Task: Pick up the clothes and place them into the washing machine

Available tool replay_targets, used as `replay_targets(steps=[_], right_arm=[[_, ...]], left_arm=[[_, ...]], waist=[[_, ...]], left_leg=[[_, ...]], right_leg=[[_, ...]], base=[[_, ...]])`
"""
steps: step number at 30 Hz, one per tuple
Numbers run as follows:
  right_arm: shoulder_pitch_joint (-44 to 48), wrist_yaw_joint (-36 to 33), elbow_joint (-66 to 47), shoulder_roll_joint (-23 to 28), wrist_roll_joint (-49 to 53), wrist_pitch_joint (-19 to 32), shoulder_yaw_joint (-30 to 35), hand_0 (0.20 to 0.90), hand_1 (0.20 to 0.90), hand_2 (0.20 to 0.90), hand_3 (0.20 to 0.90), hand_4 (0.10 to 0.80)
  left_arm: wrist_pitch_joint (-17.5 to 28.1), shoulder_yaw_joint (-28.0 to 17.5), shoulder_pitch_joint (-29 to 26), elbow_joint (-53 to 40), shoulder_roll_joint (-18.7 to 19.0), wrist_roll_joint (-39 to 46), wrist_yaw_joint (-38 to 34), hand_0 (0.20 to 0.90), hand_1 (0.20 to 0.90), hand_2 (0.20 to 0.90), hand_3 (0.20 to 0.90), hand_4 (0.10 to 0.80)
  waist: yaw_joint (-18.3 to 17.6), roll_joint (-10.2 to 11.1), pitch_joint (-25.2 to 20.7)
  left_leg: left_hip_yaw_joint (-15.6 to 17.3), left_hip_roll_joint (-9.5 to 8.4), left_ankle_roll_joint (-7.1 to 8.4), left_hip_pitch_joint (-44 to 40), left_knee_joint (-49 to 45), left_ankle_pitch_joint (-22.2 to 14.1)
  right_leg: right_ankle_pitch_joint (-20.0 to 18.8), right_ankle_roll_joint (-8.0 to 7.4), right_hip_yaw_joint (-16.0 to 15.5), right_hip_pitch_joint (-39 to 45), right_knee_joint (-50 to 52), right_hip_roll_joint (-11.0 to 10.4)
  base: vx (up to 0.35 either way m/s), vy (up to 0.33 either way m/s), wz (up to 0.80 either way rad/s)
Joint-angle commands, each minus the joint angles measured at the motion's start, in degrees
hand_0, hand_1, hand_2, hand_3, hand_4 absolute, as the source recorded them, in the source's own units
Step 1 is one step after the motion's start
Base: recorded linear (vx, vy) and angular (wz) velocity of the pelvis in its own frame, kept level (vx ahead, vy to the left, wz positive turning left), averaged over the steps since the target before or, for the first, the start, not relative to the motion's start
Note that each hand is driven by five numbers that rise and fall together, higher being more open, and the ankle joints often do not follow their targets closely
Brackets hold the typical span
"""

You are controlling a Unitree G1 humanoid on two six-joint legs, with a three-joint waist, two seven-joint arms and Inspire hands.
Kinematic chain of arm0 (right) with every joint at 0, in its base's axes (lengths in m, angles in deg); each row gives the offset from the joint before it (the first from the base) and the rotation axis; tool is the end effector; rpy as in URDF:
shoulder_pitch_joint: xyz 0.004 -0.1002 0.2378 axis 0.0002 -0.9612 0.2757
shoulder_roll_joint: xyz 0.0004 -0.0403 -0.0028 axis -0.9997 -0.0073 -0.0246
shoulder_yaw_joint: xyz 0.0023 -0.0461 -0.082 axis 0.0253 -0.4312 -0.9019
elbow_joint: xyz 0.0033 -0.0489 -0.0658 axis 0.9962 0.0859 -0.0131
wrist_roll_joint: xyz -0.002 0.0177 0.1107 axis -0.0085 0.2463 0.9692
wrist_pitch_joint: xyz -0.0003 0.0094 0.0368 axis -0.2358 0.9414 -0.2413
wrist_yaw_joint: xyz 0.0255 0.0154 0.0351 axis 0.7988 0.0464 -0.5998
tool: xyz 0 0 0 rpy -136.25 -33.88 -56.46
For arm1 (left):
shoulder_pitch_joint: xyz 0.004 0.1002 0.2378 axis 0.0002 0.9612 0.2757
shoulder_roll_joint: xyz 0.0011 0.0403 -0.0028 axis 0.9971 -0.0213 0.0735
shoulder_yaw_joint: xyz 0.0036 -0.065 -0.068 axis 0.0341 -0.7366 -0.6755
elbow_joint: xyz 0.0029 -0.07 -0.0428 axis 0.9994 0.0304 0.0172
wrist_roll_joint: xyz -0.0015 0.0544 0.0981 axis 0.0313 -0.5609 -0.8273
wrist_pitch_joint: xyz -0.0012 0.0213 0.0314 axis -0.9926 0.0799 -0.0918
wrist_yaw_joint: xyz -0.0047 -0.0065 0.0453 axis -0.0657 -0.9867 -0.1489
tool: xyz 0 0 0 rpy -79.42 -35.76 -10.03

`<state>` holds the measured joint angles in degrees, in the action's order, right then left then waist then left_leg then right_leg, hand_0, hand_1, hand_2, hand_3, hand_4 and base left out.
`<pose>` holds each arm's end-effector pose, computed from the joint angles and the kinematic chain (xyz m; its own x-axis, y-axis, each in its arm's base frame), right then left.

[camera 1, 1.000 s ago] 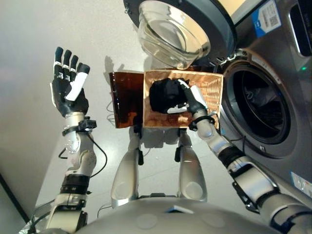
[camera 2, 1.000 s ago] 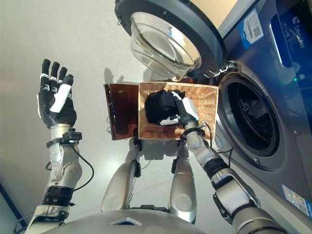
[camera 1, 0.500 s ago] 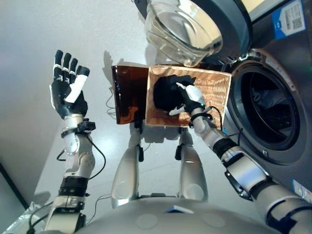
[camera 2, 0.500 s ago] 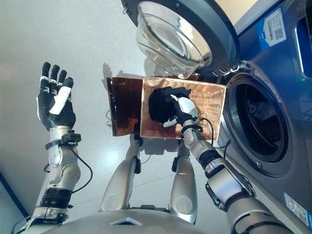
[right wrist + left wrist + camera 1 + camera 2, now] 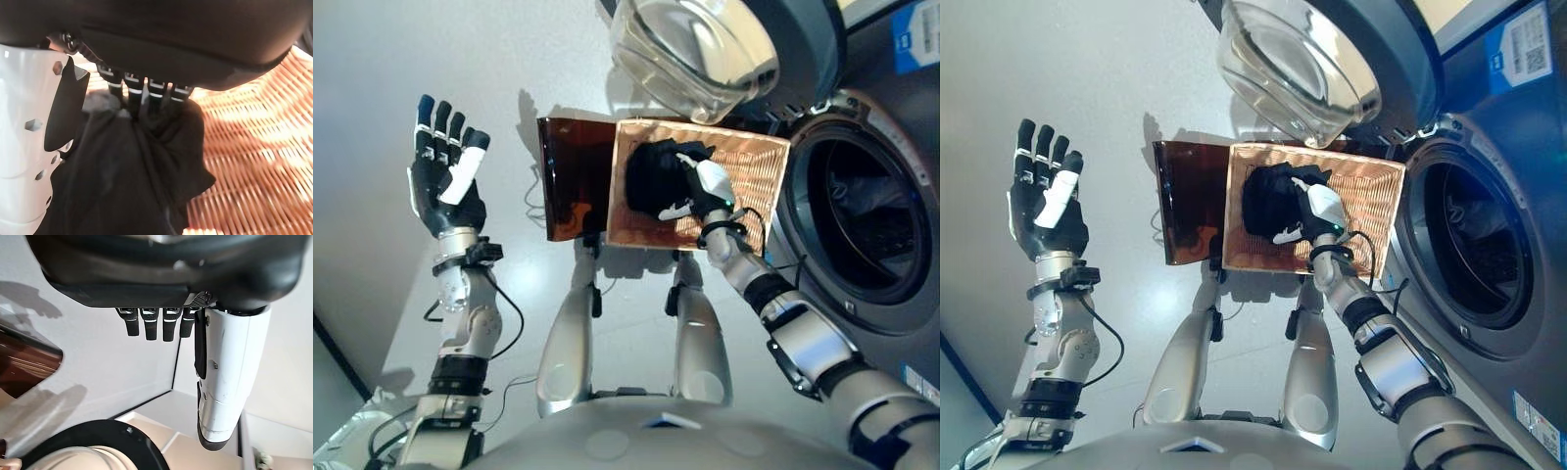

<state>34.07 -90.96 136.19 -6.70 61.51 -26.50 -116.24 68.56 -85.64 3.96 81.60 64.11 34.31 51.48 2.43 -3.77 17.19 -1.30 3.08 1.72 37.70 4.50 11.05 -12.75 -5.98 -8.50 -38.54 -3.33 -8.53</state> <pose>0.2932 -0.1639 0.0147 0.9999 0.0030 -0.0097 -0.0099 0.5157 -0.8567 0.2120 0.2143 0.0646 0.9055 0.3268 0.2709 -0.1743 0.8682 -0.4647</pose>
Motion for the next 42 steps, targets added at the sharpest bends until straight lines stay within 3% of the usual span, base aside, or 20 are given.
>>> replay_targets(steps=[1,21,33,34,35,36,42], right_arm=[[3.7,-2.1,0.7,0.4,-0.2,-0.4,-0.4,0.9,0.9,0.9,0.9,0.8],[20.0,-3.4,7.6,0.0,0.7,-2.5,-1.5,0.9,0.9,0.9,0.9,0.8],[19.8,0.3,8.2,-0.6,1.5,-1.5,-3.2,0.9,0.9,0.9,0.9,0.8],[19.6,0.4,8.4,-0.5,1.4,-1.4,-3.3,0.691,0.691,0.691,0.691,0.651],[19.6,0.5,8.4,-0.5,1.3,-1.3,-3.4,0.398,0.398,0.398,0.398,0.441],[19.5,0.6,7.8,-0.2,1.0,-1.2,-3.6,0.2,0.2,0.2,0.2,0.3],[18.9,0.6,6.9,-0.1,0.5,-1.0,-3.6,0.2,0.2,0.2,0.2,0.3]], left_arm=[[5.0,-4.6,1.2,-9.3,5.4,-2.2,-0.2,0.9,0.9,0.9,0.9,0.8],[5.5,-5.6,0.9,-14.6,7.7,-1.8,-0.6,0.9,0.9,0.9,0.9,0.8],[5.3,-6.3,0.5,-14.5,7.3,-1.7,-0.3,0.9,0.9,0.9,0.9,0.8],[5.3,-6.4,0.3,-14.5,7.4,-1.8,-0.4,0.9,0.9,0.9,0.9,0.8],[5.4,-6.4,0.4,-14.3,7.5,-1.9,-0.3,0.9,0.9,0.9,0.9,0.8],[5.4,-6.6,0.4,-14.5,7.5,-2.0,-0.4,0.9,0.9,0.9,0.9,0.8],[5.4,-6.8,0.4,-14.3,7.4,-2.4,-0.6,0.9,0.9,0.9,0.9,0.8]], waist=[[1.0,1.4,-1.2],[3.3,0.2,2.3],[2.9,0.7,1.8],[2.9,0.7,1.7],[2.9,0.7,1.7],[2.9,0.8,1.7],[2.9,0.7,1.4]], left_leg=[[0.0,-0.39,4.87,1.0,0.5,-2.7],[-0.2,-0.46,4.9,8.6,0.5,-2.0],[-0.2,-0.27,4.89,9.1,0.5,-2.2],[-0.2,-0.29,4.89,9.1,0.5,-2.3],[-0.3,-0.3,4.88,9.0,0.5,-2.4],[-0.3,-0.27,4.87,8.9,0.5,-2.5],[-0.2,-0.25,4.83,8.7,0.5,-2.6]], right_leg=[[-1.3,-3.04,1.5,-3.6,-1.1,-2.4],[-2.2,-3.35,1.2,-10.8,-0.7,-2.7],[-1.9,-3.22,1.1,-11.8,-0.5,-2.8],[-1.8,-3.23,1.1,-11.8,-0.5,-2.8],[-1.8,-3.22,1.1,-11.7,-0.6,-2.8],[-1.7,-3.24,1.0,-11.6,-0.6,-2.8],[-1.5,-3.24,1.0,-11.5,-0.7,-2.7]], base=[[0.0,0.0,0.0],[-0.014,0.002,0.0],[0.0,0.0,0.0],[0.0,0.0,0.0],[0.0,0.0,0.0],[0.0,0.0,0.0],[0.0,0.0,0.0]])
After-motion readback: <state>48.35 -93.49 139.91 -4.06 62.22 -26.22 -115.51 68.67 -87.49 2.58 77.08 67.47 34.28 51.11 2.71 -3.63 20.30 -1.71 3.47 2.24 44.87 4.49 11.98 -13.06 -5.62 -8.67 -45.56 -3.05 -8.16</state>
